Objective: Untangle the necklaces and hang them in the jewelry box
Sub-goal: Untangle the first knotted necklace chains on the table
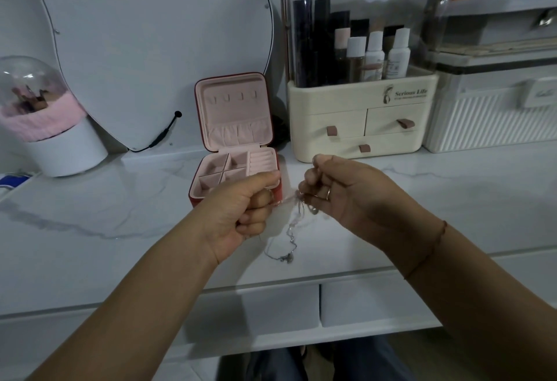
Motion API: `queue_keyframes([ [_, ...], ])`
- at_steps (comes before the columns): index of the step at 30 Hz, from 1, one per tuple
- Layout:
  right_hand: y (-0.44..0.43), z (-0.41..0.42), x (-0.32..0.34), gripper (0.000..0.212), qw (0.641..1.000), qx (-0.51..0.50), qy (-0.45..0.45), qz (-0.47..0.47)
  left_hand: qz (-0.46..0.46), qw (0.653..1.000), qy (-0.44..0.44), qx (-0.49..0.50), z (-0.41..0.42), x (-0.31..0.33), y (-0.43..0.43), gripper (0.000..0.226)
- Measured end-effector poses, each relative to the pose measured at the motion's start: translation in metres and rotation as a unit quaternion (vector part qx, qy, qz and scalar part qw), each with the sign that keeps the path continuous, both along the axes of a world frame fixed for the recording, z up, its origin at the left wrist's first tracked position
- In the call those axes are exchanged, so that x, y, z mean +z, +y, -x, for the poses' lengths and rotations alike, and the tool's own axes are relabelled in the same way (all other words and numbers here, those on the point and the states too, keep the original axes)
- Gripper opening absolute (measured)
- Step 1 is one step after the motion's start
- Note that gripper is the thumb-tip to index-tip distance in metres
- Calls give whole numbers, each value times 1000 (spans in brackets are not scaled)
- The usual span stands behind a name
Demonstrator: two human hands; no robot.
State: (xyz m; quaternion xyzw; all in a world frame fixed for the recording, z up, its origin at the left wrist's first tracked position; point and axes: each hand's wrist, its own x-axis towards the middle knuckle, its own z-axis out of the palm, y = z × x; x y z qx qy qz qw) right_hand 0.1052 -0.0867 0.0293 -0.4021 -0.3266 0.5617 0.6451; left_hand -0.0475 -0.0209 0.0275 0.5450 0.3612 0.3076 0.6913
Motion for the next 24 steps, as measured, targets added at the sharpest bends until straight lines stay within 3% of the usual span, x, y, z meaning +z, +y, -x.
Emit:
queue_keyframes([
  [3, 1, -3, -1, 24, 1000, -3, -3, -7, -56, 998, 29, 1, 3, -1, -1, 14],
  [8, 0, -6, -1, 20, 992, 22, -120, -19, -138, 986, 97, -16, 2, -1, -8, 38],
  [13, -3, -6, -1, 18, 981, 35, -189, -27, -194, 967, 163, 0, -2, -2, -9, 14],
  [24, -9, -6, 4, 22, 979, 87, -179, -52, -153, 981, 94, 78, -2, -10, -3, 11],
])
